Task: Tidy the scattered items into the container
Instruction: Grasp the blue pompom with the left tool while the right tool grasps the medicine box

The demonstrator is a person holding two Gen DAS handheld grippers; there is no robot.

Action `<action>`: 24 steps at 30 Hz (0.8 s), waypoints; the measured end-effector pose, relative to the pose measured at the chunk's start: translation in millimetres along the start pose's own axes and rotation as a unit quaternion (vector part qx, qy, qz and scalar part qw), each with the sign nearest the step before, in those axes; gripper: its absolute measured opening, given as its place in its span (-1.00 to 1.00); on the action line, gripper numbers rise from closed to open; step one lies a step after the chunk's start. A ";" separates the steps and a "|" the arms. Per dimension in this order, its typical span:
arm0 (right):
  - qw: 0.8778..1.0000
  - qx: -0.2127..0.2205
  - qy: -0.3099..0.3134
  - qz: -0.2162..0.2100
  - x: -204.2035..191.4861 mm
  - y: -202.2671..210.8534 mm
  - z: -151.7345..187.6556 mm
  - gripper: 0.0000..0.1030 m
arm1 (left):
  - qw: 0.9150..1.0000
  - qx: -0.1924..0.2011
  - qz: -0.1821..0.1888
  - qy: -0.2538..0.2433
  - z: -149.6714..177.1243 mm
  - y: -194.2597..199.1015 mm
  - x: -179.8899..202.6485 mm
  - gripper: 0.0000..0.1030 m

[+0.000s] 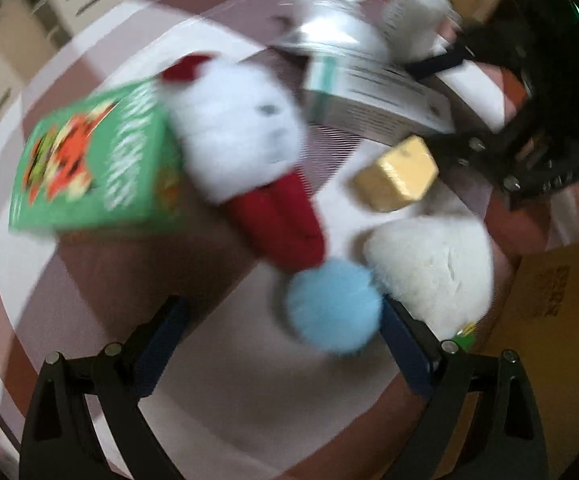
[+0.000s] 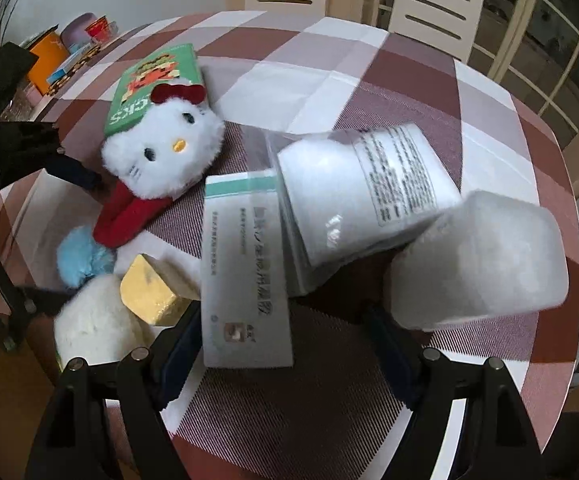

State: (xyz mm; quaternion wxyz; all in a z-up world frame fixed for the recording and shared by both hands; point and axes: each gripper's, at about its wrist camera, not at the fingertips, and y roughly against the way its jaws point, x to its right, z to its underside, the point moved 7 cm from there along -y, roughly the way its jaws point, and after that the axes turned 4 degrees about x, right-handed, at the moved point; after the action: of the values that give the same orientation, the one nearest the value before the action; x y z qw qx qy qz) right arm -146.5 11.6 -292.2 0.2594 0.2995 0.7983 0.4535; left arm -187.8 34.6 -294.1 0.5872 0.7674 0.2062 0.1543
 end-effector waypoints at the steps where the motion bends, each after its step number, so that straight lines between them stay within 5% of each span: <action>1: 1.000 0.001 0.005 0.003 -1.0 -0.5 -1.0 0.51 | 1.000 0.008 0.000 -0.006 -1.5 0.6 2.7 0.82; 3: 1.000 0.003 0.018 0.013 -2.2 -0.6 -3.4 0.30 | 1.000 0.024 0.001 -0.008 -3.1 4.5 3.3 0.56; 7: 1.000 0.004 0.013 0.016 2.1 1.3 -8.7 -0.17 | 0.999 0.039 -0.012 0.025 1.2 14.4 -17.8 -0.42; 11: 1.000 -0.001 -0.013 0.022 19.4 11.3 7.9 -0.18 | 0.992 0.039 -0.077 0.090 32.4 26.6 -67.8 -0.43; 15: 0.999 -0.024 -0.020 0.032 34.7 26.0 45.0 -0.17 | 0.982 0.027 -0.102 0.158 77.5 38.9 -102.3 -0.39; 16: 0.999 -0.023 -0.016 0.032 35.9 30.3 53.1 -0.15 | 0.979 0.026 -0.108 0.168 90.0 43.8 -108.4 -0.30; 18: 0.999 -0.025 -0.009 0.033 35.5 33.1 61.9 0.16 | 0.975 0.022 -0.116 0.187 113.2 50.9 -117.1 0.47; 20: 0.999 -0.024 -0.008 0.041 34.4 31.1 62.3 0.53 | 0.972 0.024 -0.108 0.208 115.3 45.8 -116.2 0.55; 24: 0.999 -0.017 -0.010 0.036 31.9 23.8 53.3 0.53 | 0.969 0.031 -0.098 0.223 121.2 45.8 -107.0 0.55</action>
State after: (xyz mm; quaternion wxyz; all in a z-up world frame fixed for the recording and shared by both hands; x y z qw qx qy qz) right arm -126.1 74.4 -300.0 0.2560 0.3285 0.7763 0.4732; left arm -216.3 -130.5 -281.2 0.5146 0.7074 0.4108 0.2570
